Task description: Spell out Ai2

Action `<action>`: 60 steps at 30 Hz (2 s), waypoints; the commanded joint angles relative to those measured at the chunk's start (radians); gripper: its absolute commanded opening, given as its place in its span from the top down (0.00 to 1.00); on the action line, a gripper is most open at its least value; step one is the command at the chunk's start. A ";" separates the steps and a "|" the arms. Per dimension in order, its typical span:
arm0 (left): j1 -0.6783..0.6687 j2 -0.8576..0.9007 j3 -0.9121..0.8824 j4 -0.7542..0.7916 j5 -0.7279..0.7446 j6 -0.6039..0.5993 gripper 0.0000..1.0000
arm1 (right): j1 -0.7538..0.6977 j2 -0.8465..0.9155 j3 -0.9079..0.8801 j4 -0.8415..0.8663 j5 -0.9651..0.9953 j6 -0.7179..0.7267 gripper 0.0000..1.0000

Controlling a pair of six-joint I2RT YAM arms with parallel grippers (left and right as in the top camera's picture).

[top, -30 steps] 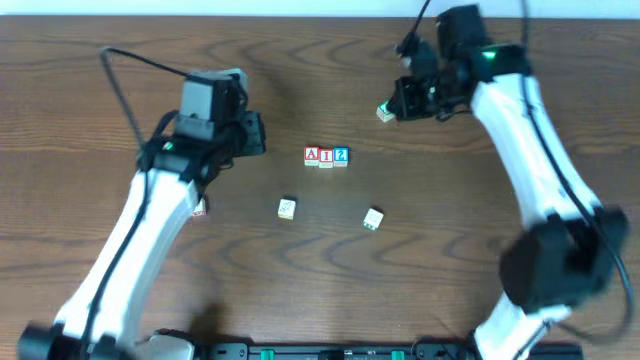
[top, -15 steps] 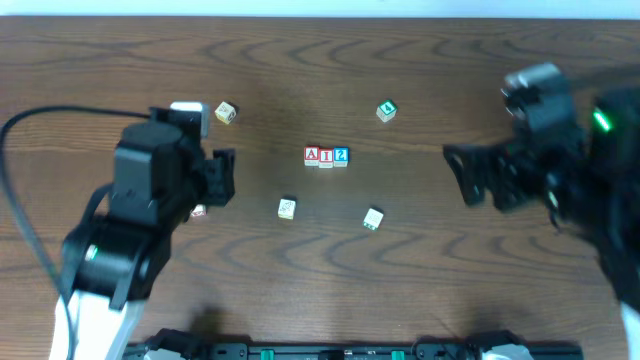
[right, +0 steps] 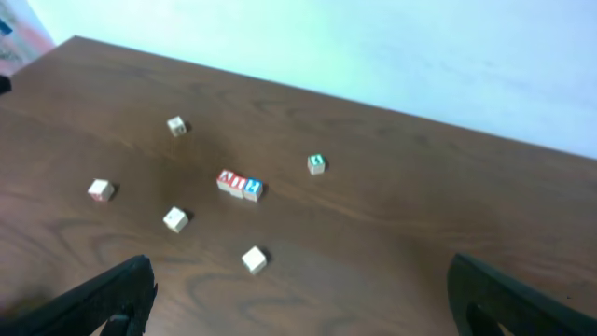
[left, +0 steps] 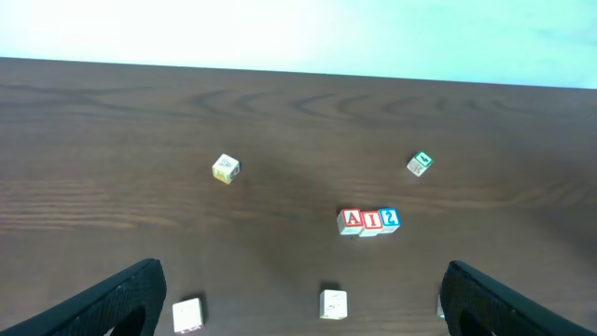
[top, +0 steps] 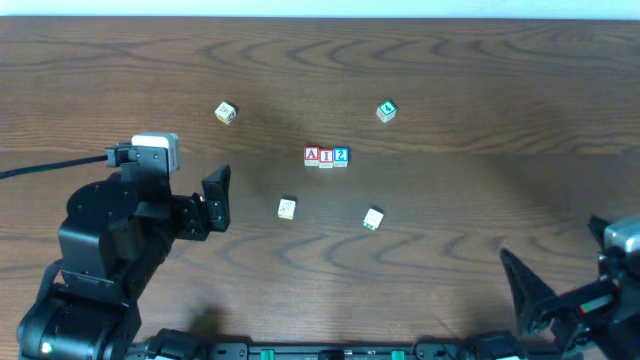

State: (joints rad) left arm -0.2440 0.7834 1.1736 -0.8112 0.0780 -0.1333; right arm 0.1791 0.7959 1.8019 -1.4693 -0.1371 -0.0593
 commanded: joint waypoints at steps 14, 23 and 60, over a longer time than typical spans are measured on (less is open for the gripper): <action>0.081 -0.088 0.007 -0.120 -0.010 0.007 0.04 | -0.003 -0.002 0.003 -0.182 0.010 -0.010 0.01; 0.262 -0.424 -0.123 -0.180 -0.052 0.194 0.05 | -0.003 -0.002 0.003 -0.215 0.010 -0.010 0.01; 0.283 -0.780 -1.017 0.229 0.046 0.204 0.05 | -0.003 -0.002 0.003 -0.215 0.010 -0.009 0.01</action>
State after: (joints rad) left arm 0.0330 0.0116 0.1749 -0.5850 0.1097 0.0795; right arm 0.1791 0.7963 1.8015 -1.6829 -0.1337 -0.0597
